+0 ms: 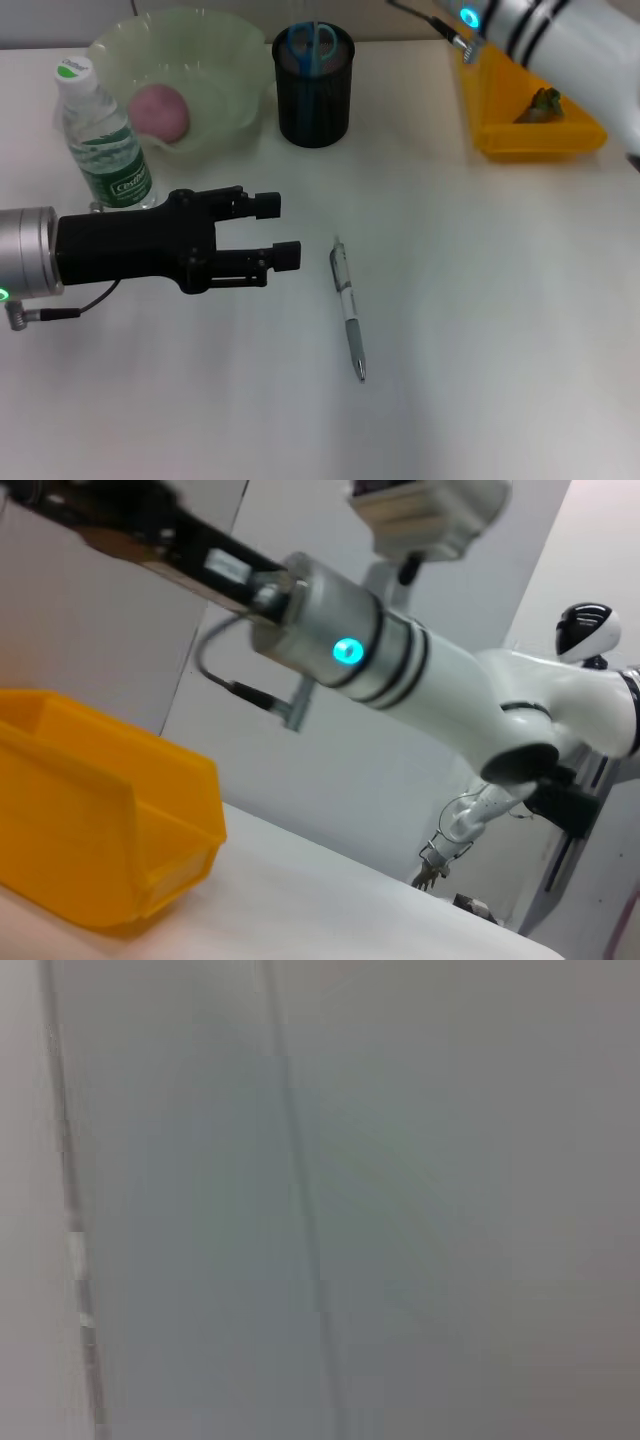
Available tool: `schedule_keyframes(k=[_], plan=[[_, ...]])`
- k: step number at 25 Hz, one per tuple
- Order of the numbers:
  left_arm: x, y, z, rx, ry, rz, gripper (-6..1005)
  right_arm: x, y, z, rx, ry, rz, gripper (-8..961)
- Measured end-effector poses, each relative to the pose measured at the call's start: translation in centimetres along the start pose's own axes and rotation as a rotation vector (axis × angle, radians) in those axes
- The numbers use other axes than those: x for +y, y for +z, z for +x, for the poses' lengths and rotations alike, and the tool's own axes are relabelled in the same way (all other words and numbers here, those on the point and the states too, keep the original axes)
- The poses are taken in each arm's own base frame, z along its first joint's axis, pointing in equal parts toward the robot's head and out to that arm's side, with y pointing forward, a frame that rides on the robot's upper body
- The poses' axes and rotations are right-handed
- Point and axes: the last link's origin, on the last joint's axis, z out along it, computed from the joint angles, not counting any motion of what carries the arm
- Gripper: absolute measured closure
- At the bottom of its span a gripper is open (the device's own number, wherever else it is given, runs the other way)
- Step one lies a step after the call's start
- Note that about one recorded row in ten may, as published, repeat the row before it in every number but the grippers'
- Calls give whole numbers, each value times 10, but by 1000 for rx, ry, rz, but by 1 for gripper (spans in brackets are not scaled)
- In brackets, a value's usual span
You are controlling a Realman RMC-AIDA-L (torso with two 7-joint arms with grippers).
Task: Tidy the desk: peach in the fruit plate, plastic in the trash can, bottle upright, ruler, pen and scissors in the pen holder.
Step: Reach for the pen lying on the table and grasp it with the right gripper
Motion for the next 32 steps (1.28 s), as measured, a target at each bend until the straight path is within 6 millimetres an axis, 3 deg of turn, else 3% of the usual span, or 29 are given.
schedule_keyframes(k=[6,7,9,14,16,17,18,22,30,32], plan=[[0,3,2,-14,27,-19,215,15,-46,-11,-49,74,-193,138],[0,3,3,-15,31,-23,215,12,-62,-12,-25,145,-257,138],[0,4,5,-22,46,-32,216,9,-71,-12,-4,170,-281,139],[1,9,9,-48,81,-59,216,-12,-125,-15,87,274,-392,140],[0,11,12,-58,99,-68,216,-19,-149,-10,133,267,-413,140],[-1,12,14,-63,112,-71,216,-25,-171,-5,179,240,-421,140],[-1,13,17,-66,122,-73,216,-25,-171,-5,179,240,-421,140],[-2,24,29,-106,174,-119,216,-33,-216,21,348,131,-418,140],[-2,63,62,-244,379,-211,216,-33,-256,48,547,125,-412,140],[-2,85,77,-358,494,-255,216,-33,-264,50,552,127,-394,140]])
